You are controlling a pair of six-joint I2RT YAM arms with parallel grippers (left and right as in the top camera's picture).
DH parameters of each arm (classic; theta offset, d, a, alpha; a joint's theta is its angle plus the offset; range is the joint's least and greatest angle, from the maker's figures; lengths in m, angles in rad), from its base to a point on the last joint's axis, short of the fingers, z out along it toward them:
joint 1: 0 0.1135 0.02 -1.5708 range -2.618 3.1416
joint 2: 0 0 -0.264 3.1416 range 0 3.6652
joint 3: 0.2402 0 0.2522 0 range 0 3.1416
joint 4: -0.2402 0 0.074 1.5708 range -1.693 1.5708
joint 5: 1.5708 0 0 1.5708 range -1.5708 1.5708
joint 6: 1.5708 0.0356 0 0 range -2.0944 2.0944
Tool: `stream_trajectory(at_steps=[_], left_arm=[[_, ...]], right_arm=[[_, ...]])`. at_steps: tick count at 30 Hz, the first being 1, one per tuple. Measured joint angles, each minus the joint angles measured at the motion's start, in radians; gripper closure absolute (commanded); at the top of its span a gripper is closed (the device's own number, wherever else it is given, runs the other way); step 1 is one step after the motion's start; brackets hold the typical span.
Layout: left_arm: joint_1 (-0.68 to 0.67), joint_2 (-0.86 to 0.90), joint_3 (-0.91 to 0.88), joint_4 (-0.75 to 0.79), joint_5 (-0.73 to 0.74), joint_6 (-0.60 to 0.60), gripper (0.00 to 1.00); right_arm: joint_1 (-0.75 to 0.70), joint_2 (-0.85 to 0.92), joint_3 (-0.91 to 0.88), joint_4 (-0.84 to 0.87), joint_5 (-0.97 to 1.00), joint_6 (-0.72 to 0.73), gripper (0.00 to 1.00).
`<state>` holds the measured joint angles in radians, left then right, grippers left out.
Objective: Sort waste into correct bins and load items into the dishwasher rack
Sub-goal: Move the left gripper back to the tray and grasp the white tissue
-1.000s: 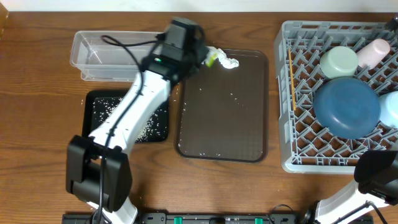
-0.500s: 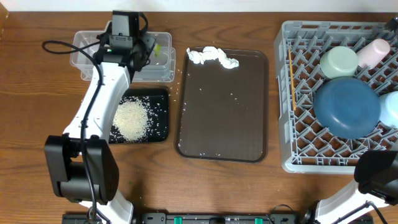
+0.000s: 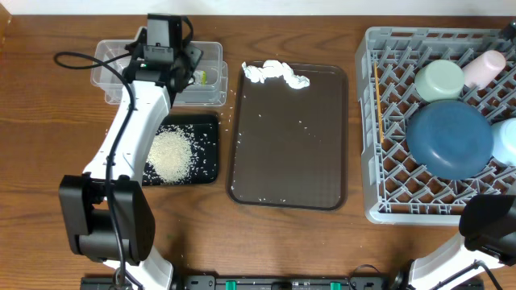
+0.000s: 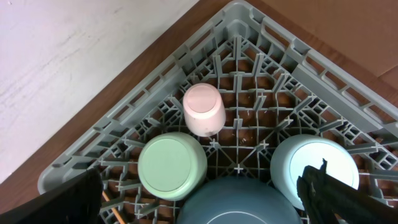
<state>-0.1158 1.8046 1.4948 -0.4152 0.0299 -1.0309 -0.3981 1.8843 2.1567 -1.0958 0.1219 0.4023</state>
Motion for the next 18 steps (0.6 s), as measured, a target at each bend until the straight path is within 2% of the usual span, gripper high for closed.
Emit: stream_trajectory(at_steps=[7, 12, 18], left_arm=[[-0.150, 0.000, 0.000, 0.085, 0.072, 0.109, 0.49], [-0.332, 0.031, 0.000, 0.196, -0.016, 0.139, 0.43], [-0.433, 0.158, 0.002, 0.354, -0.075, 0.145, 0.41]], right_arm=[[0.000, 0.000, 0.000, 0.000, 0.000, 0.000, 0.01], [0.000, 0.000, 0.000, 0.000, 0.000, 0.000, 0.01], [0.000, 0.000, 0.000, 0.000, 0.000, 0.000, 0.01]])
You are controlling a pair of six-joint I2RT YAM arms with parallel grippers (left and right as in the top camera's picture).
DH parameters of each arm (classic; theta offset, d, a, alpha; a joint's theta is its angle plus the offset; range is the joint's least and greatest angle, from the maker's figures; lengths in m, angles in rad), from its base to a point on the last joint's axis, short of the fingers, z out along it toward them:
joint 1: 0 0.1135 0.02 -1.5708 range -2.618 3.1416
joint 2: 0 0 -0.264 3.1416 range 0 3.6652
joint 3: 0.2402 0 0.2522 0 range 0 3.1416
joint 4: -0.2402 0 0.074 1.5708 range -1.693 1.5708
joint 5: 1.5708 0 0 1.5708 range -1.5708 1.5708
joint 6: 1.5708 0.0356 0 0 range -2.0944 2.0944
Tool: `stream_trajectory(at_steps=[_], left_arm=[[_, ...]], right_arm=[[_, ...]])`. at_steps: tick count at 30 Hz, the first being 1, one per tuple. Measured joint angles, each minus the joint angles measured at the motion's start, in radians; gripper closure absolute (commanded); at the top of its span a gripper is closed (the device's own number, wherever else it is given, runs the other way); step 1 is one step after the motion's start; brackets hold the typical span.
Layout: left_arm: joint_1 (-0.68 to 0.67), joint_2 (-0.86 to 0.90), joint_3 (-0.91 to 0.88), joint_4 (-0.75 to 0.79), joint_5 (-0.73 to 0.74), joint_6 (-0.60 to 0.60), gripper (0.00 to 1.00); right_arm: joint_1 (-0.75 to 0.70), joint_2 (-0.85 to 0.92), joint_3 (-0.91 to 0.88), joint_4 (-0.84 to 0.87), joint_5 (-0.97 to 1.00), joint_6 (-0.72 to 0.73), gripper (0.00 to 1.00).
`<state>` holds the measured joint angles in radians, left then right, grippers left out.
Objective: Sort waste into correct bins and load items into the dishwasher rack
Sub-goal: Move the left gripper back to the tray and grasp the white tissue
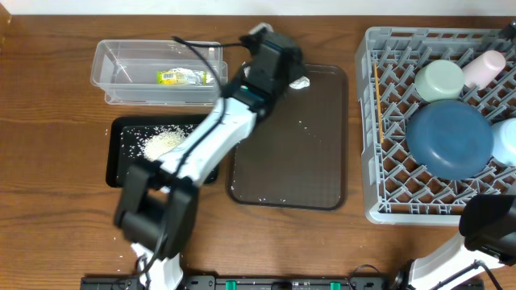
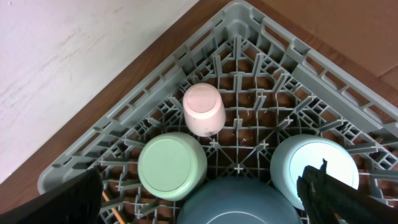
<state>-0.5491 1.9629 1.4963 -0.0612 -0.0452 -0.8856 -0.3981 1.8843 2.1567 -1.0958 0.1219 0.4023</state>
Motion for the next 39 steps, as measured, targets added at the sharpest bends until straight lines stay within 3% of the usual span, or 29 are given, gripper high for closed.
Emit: stream_trajectory(at_steps=[11, 18, 28, 39], left_arm=[[-0.002, 0.237, 0.000, 0.127, -0.024, 0.000, 0.36], [-0.003, 0.252, 0.000, 0.182, -0.033, -0.071, 0.36], [-0.003, 0.272, 0.000, 0.183, -0.034, -0.264, 0.36], [-0.010, 0.291, 0.000, 0.210, -0.034, -0.315, 0.36]], right_arm=[[0.000, 0.000, 0.000, 0.000, 0.000, 0.000, 0.01], [0.000, 0.000, 0.000, 0.000, 0.000, 0.000, 0.01], [0.000, 0.000, 0.000, 0.000, 0.000, 0.000, 0.01], [0.000, 0.000, 0.000, 0.000, 0.000, 0.000, 0.01]])
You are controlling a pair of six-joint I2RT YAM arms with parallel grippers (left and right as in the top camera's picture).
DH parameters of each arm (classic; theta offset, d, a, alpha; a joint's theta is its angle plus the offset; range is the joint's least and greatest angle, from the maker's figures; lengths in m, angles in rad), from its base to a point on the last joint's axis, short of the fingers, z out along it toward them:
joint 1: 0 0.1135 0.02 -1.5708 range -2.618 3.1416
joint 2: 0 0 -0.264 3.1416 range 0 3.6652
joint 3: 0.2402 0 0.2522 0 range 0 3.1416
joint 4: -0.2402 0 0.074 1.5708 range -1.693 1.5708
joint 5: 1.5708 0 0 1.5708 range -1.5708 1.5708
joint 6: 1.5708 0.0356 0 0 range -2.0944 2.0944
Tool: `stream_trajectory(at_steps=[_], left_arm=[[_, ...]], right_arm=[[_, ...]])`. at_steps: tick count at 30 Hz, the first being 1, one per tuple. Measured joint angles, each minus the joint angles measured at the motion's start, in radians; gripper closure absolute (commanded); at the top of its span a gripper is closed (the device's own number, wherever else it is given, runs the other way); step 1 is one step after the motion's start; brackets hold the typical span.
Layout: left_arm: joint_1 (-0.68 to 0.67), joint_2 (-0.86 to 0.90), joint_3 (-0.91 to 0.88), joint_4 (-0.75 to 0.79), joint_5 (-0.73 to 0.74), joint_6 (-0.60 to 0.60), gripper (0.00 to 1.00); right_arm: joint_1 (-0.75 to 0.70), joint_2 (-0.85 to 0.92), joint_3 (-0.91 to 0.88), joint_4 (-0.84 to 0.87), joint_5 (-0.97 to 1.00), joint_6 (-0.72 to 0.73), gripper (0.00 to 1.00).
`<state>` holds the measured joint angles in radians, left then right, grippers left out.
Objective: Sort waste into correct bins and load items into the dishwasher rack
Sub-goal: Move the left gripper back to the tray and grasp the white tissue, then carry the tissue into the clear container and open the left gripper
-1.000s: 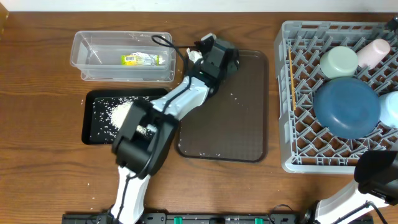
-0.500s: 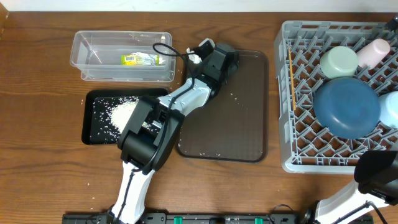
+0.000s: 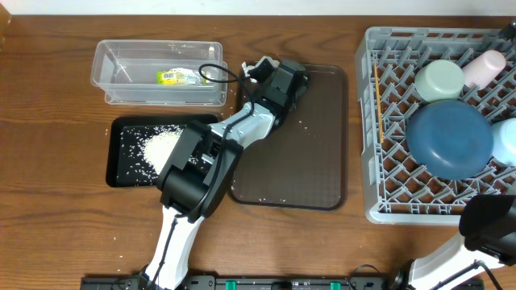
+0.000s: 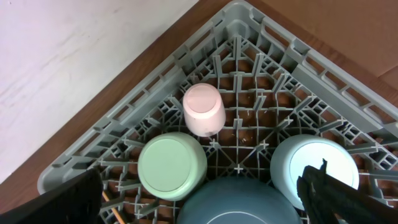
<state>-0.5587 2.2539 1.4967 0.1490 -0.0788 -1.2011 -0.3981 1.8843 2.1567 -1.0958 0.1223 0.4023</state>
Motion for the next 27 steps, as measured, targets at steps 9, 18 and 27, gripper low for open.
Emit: stream_trajectory(at_steps=[9, 18, 27], left_arm=[[-0.024, 0.024, 0.000, 0.024, -0.002, -0.004, 0.38], [-0.024, 0.045, 0.002, 0.063, -0.030, -0.008, 0.57], [-0.024, 0.051, 0.002, 0.069, -0.022, -0.008, 0.91]], right_arm=[[0.000, 0.000, 0.000, 0.000, 0.000, 0.000, 0.01], [0.000, 0.000, 0.000, 0.000, 0.000, 0.000, 0.01], [0.000, 0.000, 0.000, 0.000, 0.000, 0.000, 0.01]])
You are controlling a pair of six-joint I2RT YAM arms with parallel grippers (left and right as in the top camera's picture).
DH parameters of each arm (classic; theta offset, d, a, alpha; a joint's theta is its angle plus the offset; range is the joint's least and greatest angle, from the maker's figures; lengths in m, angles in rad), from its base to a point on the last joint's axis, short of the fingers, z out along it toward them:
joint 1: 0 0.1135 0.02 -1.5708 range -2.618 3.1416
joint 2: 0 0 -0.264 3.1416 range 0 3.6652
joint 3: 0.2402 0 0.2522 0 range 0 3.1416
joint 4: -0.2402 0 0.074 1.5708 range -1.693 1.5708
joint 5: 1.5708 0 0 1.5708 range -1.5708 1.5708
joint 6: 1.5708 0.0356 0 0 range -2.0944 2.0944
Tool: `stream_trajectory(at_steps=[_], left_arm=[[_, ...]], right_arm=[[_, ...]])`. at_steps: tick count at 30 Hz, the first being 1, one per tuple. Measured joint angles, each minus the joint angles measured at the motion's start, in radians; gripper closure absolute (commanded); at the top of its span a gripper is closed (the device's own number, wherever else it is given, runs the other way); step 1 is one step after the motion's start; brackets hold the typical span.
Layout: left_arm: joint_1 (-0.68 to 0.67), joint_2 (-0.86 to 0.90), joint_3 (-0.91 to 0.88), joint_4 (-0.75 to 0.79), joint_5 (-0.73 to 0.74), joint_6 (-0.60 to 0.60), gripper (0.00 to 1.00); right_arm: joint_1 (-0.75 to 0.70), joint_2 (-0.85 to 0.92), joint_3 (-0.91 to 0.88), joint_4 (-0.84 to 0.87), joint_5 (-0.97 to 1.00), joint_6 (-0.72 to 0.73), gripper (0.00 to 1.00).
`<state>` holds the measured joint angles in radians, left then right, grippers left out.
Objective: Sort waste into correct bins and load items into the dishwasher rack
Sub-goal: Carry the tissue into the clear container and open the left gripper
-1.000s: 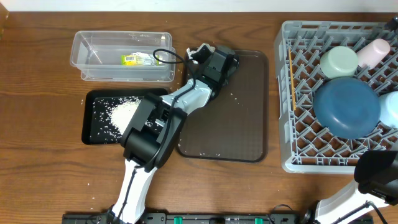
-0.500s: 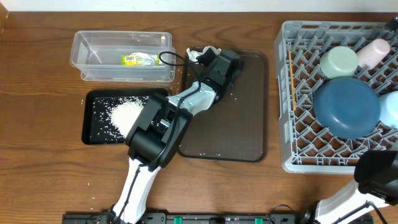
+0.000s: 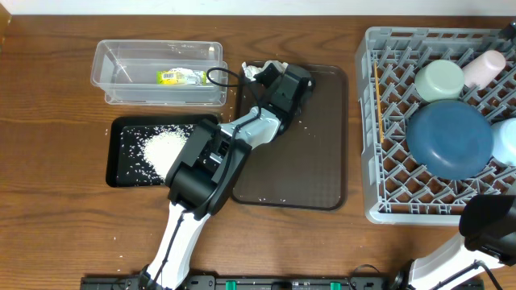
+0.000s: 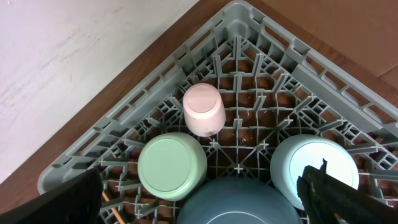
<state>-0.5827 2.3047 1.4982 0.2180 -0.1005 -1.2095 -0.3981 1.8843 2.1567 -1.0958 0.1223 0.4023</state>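
Note:
My left gripper [image 3: 280,82] is down at the far left corner of the brown tray [image 3: 290,161], on top of a crumpled white tissue [image 3: 252,72]. Only the tissue's left end shows, and the wrist hides the fingers. A yellow-green wrapper [image 3: 181,77] lies in the clear bin [image 3: 105,60]. My right gripper [image 4: 199,190] hangs open over the grey dishwasher rack [image 4: 124,118] with nothing in it. The rack holds a pink cup [image 4: 202,109], a green cup [image 4: 171,165], a dark blue bowl [image 4: 242,205] and a pale blue bowl [image 4: 298,162].
A black tray [image 3: 125,173] with a heap of rice [image 3: 161,147] lies left of the brown tray, below the clear bin. Loose grains dot the brown tray and the table. An orange stick [image 3: 377,89] lies along the rack's left side.
My left gripper has shifted slightly to the right over the tissue, still at the tray's far left corner. The right arm and the rack's contents are unchanged.
My left gripper was first over the clear bin by the wrapper. Then it was at the brown tray's far left corner beside the tissue, with the wrapper left in the bin. It then sat on the tissue, as it does now.

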Motion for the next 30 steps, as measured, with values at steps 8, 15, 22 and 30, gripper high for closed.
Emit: stream_trajectory(at_steps=[8, 15, 22, 30], left_arm=[[-0.004, 0.000, 0.000, 0.011, 0.129, 0.029, 0.94], [-0.008, -0.098, 0.000, -0.026, 0.273, 0.103, 0.93], [0.005, -0.330, 0.003, -0.219, 0.186, 0.212, 0.94], [0.177, -0.428, 0.005, -0.413, 0.001, 0.250, 0.94]], right_arm=[[0.000, 0.000, 0.000, 0.000, 0.000, 0.000, 0.01], [0.000, 0.000, 0.000, 0.000, 0.000, 0.000, 0.01], [0.000, 0.000, 0.000, 0.000, 0.001, 0.000, 0.01], [0.000, 0.000, 0.000, 0.000, 0.002, 0.000, 0.01]])
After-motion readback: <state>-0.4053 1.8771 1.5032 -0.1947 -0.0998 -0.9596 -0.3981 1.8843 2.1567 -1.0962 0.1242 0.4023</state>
